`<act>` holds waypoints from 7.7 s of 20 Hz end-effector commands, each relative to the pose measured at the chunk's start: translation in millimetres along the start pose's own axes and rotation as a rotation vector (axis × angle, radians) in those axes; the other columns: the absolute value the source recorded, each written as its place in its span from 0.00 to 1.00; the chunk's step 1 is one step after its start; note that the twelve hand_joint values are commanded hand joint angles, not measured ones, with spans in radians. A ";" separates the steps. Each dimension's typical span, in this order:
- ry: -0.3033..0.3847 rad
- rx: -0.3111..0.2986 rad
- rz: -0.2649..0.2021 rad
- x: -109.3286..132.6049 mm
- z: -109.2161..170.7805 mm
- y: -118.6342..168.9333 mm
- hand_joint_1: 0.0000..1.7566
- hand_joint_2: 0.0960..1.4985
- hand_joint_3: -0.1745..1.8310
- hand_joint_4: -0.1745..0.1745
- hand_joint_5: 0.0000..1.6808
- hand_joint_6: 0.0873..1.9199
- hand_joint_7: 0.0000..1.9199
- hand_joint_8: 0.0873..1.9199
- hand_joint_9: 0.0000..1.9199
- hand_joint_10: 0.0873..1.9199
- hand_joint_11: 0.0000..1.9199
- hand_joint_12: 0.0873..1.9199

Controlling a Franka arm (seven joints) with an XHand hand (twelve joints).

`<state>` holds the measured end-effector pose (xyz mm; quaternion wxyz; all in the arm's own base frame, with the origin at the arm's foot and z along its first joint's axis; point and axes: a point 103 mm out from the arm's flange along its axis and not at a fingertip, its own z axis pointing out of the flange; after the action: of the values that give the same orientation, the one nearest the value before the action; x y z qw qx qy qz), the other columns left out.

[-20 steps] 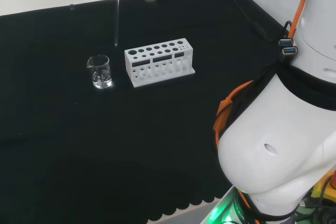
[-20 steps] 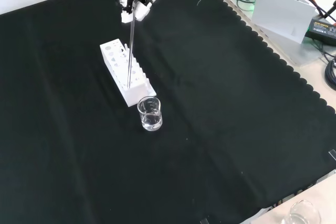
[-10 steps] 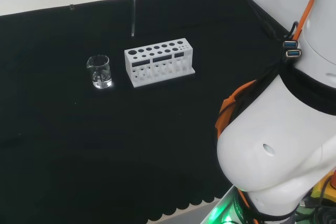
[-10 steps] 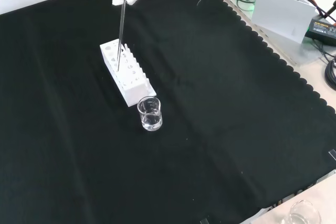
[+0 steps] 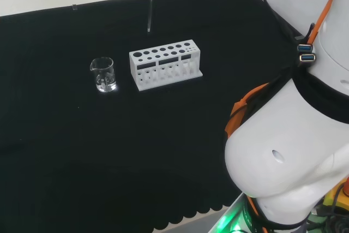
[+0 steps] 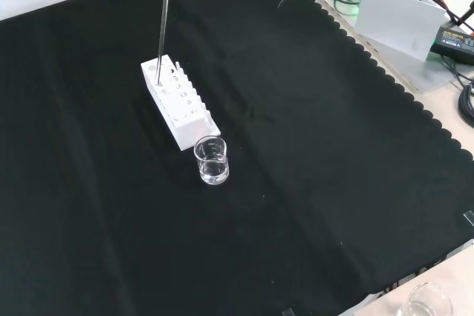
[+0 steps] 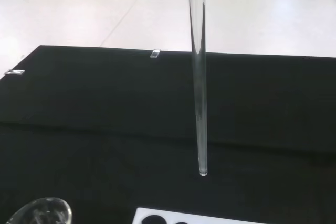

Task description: Put the glass rod back on the white test tube rack.

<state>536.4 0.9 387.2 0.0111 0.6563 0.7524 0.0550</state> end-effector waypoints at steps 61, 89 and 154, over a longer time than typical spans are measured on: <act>-0.023 0.039 0.089 -54.5 6.0 -71.8 0.75 0.67 0.00 0.03 0.87 0.00 0.76 0.17 0.90 0.17 0.86 0.16; 0.023 0.090 0.108 -76.5 39.2 -52.1 0.75 0.67 0.00 0.03 0.87 0.00 0.76 0.17 0.90 0.16 0.86 0.17; 0.091 0.278 0.099 -92.5 97.4 -11.1 0.69 0.60 0.00 0.05 0.29 0.43 0.57 0.25 0.94 0.01 1.00 0.15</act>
<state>548.2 -85.6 280.0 -0.1210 0.6842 0.7189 -0.0216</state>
